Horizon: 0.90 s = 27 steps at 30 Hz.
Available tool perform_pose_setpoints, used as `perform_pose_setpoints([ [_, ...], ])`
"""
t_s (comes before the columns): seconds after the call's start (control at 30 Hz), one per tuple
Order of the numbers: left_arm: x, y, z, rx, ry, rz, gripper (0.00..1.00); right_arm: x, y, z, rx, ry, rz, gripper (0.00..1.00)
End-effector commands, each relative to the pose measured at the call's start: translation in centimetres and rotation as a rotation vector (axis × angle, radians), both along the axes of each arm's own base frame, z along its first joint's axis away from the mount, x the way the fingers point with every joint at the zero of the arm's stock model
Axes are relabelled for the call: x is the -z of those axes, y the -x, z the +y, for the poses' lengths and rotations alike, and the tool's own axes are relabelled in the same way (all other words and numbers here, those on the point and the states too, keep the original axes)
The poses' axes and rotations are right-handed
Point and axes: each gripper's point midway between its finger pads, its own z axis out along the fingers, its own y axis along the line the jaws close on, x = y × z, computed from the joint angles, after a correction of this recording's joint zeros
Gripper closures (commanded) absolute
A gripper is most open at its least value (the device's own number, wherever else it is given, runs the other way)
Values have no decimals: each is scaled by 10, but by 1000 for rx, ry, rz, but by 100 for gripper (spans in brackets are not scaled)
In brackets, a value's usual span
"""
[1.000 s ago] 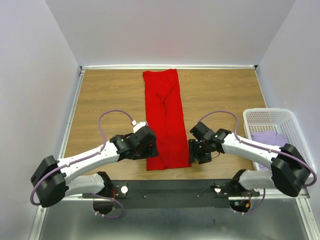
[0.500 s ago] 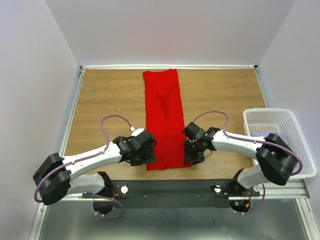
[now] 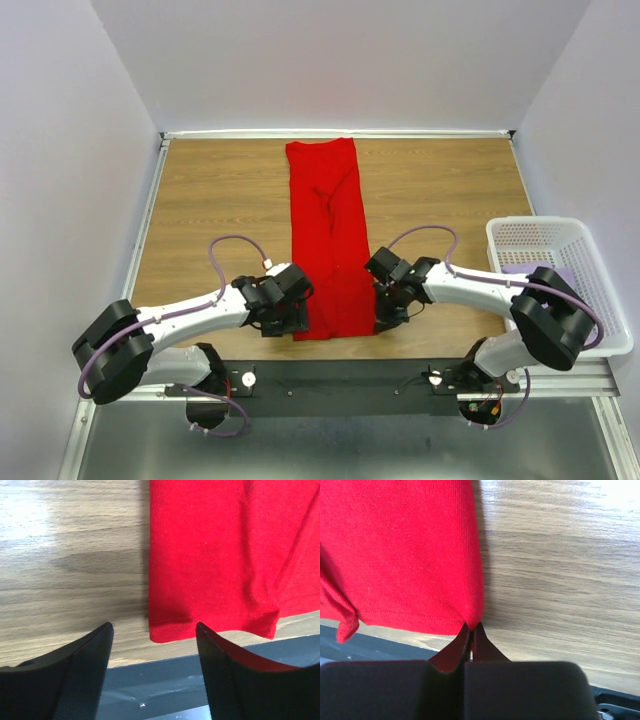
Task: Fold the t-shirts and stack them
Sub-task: Fold the tshirt
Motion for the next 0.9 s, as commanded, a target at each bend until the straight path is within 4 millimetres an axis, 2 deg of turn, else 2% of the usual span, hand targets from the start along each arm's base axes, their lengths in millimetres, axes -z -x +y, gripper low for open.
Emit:
perform_pose_setpoints([
  [0.0, 1, 1, -2, 26, 7, -1, 28, 10, 6, -16, 24, 60, 1, 100],
  [0.2, 2, 1, -7, 46, 8, -1, 37, 8, 7, -17, 36, 55, -8, 99],
  [0.33, 8, 1, -6, 50, -5, 3, 47, 10, 8, -20, 37, 60, -9, 99],
  [0.5, 19, 1, -5, 52, -28, 10, 49, 12, 8, -23, 48, 75, -12, 99],
  [0.53, 21, 3, -6, 59, -31, 15, 53, 12, 7, -23, 47, 75, -16, 99],
  [0.73, 30, 24, -9, 106, -62, 67, 55, 13, 8, -26, 57, 82, -24, 99],
  [0.77, 32, 28, -8, 116, -66, 74, 60, 13, 8, -27, 59, 81, -25, 99],
  [0.87, 34, 33, -6, 114, -81, 85, 62, 12, 8, -29, 60, 80, -31, 99],
])
